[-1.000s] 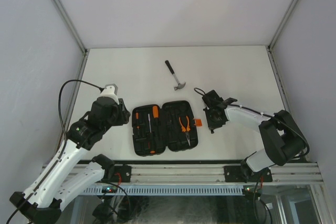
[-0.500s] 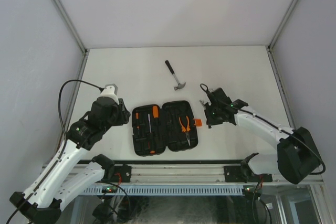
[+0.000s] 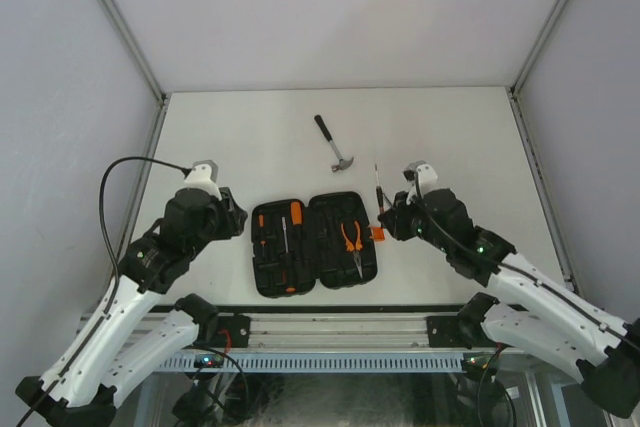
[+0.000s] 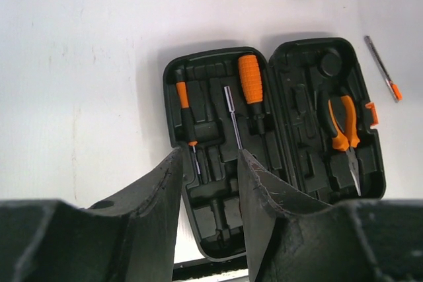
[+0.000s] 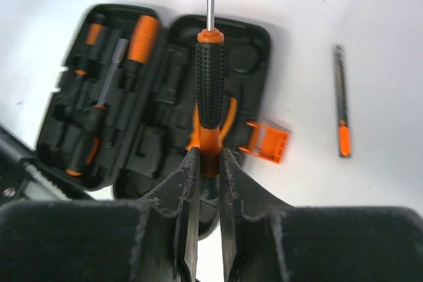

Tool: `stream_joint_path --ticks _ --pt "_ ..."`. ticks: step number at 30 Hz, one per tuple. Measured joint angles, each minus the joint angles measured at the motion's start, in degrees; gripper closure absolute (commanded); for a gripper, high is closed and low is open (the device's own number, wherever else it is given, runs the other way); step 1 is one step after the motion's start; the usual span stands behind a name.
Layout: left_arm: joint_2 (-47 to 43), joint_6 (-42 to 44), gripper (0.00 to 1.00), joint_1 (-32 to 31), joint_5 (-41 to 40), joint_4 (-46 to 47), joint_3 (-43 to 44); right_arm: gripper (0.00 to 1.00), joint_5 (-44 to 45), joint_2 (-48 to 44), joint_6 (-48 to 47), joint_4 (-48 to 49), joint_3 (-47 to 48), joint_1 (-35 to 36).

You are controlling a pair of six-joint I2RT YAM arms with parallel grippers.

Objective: Sort the tools into containers
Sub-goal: Pick up the screwdriver from the center of the board.

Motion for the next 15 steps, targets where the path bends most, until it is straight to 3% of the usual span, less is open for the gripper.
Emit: stream_joint_path --ticks 8,15 --pt "-1.81 -0.59 0.53 0.00 4.07 3.04 -0.31 1.00 1.88 -11.96 -10.64 20.02 -11.28 12.81" --pt "-3.08 -0.50 0.54 0.00 7.91 4.74 -0.79 1.00 2.23 -9.66 -25.44 28.02 -13.00 21.33"
